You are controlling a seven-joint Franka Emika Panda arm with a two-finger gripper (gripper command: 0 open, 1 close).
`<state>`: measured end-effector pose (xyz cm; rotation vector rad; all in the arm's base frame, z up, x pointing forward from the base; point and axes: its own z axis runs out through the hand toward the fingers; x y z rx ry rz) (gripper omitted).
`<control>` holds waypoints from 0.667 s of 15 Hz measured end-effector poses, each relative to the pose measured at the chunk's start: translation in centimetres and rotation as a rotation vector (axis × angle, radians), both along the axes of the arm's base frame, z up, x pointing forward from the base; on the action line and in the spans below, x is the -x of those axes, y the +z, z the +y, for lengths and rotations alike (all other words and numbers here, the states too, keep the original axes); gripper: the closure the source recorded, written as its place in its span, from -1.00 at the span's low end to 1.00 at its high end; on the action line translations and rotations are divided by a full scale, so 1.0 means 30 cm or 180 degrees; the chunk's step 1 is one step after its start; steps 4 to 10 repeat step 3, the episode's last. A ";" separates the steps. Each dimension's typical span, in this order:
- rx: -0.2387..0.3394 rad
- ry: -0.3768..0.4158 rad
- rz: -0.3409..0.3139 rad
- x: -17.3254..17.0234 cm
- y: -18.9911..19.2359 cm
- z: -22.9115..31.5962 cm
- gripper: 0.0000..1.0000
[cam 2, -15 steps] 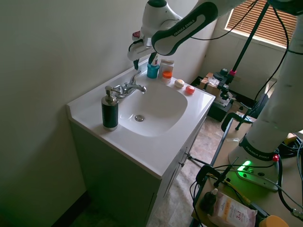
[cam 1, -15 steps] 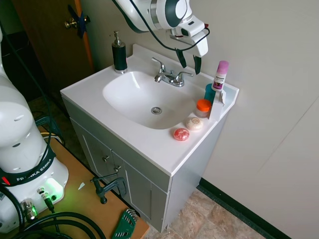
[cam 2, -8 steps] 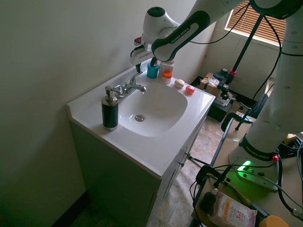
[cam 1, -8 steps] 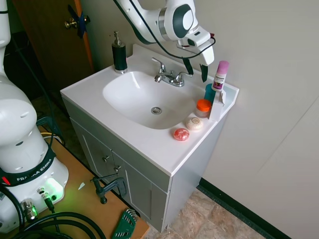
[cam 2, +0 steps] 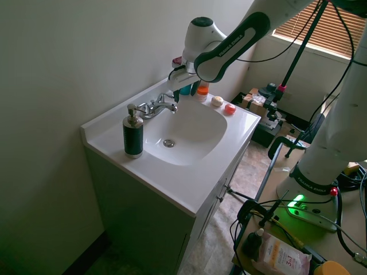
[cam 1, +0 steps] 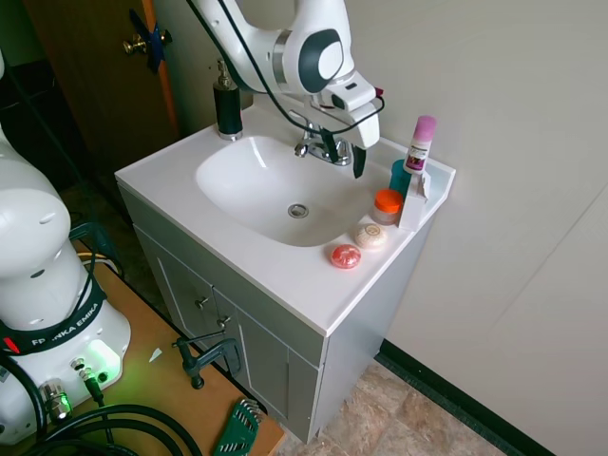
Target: Turn on the cold water
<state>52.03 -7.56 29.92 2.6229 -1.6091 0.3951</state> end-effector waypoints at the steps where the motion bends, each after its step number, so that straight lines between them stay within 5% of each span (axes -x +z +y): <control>1: -0.0091 0.0053 0.0034 0.040 0.032 0.030 -1.00; 3: -0.0237 0.0184 0.0144 0.111 0.098 0.080 -1.00; 10: -0.0237 0.0184 0.0144 0.111 0.098 0.080 -1.00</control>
